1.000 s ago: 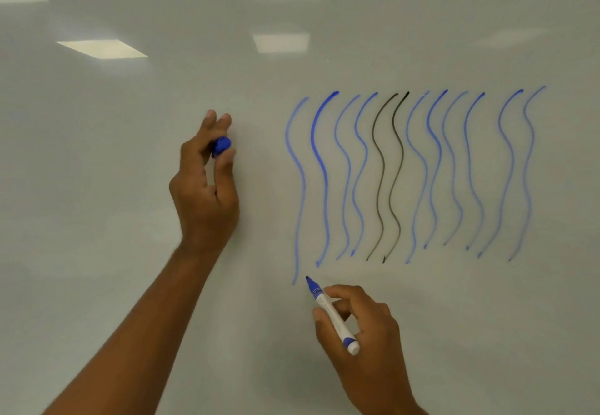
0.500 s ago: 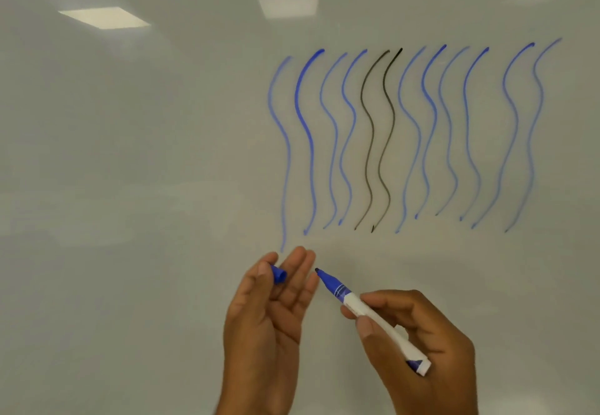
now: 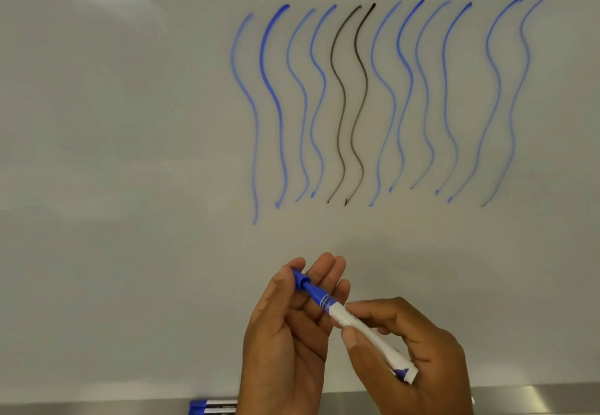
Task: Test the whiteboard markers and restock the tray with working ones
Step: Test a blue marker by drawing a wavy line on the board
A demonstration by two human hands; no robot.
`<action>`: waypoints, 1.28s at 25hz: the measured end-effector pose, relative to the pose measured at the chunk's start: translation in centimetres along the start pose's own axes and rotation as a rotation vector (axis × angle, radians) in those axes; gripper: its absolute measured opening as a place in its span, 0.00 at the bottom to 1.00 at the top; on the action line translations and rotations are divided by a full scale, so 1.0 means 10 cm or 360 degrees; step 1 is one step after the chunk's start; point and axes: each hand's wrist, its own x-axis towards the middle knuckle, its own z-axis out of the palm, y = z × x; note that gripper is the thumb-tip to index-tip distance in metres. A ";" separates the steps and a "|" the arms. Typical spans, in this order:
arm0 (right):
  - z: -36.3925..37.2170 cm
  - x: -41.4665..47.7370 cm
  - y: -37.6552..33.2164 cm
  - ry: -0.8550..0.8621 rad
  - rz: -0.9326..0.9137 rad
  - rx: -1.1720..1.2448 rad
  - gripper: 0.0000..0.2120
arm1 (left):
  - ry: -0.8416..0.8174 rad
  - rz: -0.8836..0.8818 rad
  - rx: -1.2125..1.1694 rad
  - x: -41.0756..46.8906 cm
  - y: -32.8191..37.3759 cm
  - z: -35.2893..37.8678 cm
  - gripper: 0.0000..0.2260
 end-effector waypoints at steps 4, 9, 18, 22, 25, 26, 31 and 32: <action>-0.05 -0.03 0.03 -0.0107 0.0110 -0.0025 0.22 | 0.0003 0.0031 0.0084 -0.03 -0.14 -0.05 0.22; -0.03 -0.08 0.15 -0.0397 0.0310 -0.0168 0.16 | 0.0075 0.0097 0.0076 -0.03 -0.29 -0.09 0.20; 0.04 -0.29 0.60 -0.0232 0.0535 -0.0004 0.08 | 0.0231 0.0099 0.0143 0.02 -0.64 -0.25 0.20; 0.06 -0.40 0.84 -0.0093 0.0598 0.0264 0.05 | 0.0320 0.0130 0.0660 0.08 -0.78 -0.54 0.11; 0.11 -0.49 1.02 -0.0086 0.0824 0.0436 0.10 | 0.0302 0.0450 0.1468 0.04 -0.97 -0.89 0.17; 0.12 -0.53 1.09 -0.0092 0.0881 0.0449 0.10 | 0.0244 0.0654 0.1787 0.02 -1.02 -0.99 0.16; 0.27 -0.76 1.39 -0.0165 0.0995 0.0358 0.12 | -0.0245 0.1432 0.3049 0.01 -1.17 -1.29 0.30; 0.31 -0.79 1.45 -0.0182 0.1001 0.0347 0.12 | -0.0305 0.1443 0.3151 0.03 -1.18 -1.36 0.30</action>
